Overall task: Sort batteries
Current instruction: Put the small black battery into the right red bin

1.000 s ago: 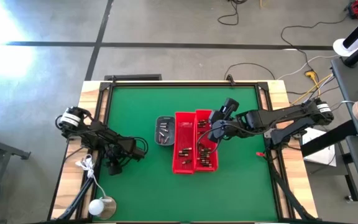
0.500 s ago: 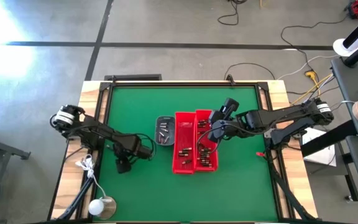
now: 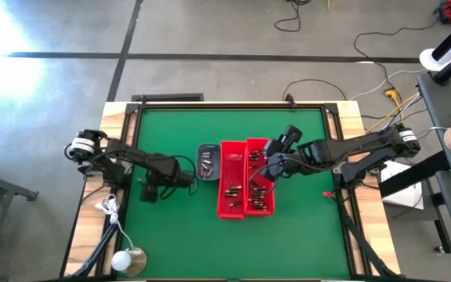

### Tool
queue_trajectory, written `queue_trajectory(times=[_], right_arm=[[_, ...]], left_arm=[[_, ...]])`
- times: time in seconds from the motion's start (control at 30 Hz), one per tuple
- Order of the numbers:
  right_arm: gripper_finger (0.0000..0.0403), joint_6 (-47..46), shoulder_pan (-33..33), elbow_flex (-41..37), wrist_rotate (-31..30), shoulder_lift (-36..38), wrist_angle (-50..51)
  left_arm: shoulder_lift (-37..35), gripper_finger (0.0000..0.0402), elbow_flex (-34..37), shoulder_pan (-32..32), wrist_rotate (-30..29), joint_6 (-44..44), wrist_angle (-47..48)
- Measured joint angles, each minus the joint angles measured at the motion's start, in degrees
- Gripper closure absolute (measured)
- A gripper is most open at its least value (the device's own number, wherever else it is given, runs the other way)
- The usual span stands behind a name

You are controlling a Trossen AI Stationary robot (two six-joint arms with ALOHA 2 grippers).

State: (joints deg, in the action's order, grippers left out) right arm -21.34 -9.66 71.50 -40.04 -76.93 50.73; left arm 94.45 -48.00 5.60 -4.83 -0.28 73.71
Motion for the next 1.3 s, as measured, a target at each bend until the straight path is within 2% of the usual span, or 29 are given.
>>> queue_trajectory(times=[0.17,0.33,0.53,0.7,0.83,1.03,1.2,1.3], right_arm=[[0.0202,-2.31,-1.93,0.04,0.03,0.0,0.43],[0.0202,-5.4,-3.3,0.07,0.09,0.0,2.55],[0.0202,-7.56,-3.47,0.07,0.03,0.0,3.06],[0.0202,-8.83,-3.49,0.07,1.54,0.0,3.07],[0.0202,-10.06,-3.5,0.07,3.08,0.0,3.11],[0.0202,-11.11,-3.71,0.07,3.07,0.0,3.2],[0.0202,-11.17,-3.73,0.63,3.12,0.0,4.03],[0.0202,-11.24,-3.73,3.05,3.11,0.0,6.46]], left_arm=[[0.0,0.0247,1.01,-1.45,-0.73,9.46,-0.33],[0.0,0.0247,3.85,-1.54,-1.17,11.62,-1.86],[-0.01,0.0247,5.52,-1.56,-6.59,13.95,-5.9],[-0.04,0.0253,9.87,-1.56,-0.26,18.63,-7.76],[-0.02,0.0288,10.74,-1.52,-2.64,19.53,-8.9],[0.13,0.0387,10.4,-1.63,-6.31,19.04,-10.21],[0.18,0.0396,10.44,-1.37,-6.76,16.45,-10.34],[-1.03,0.04,8.35,-1.19,-4.97,15.13,-10.07]])
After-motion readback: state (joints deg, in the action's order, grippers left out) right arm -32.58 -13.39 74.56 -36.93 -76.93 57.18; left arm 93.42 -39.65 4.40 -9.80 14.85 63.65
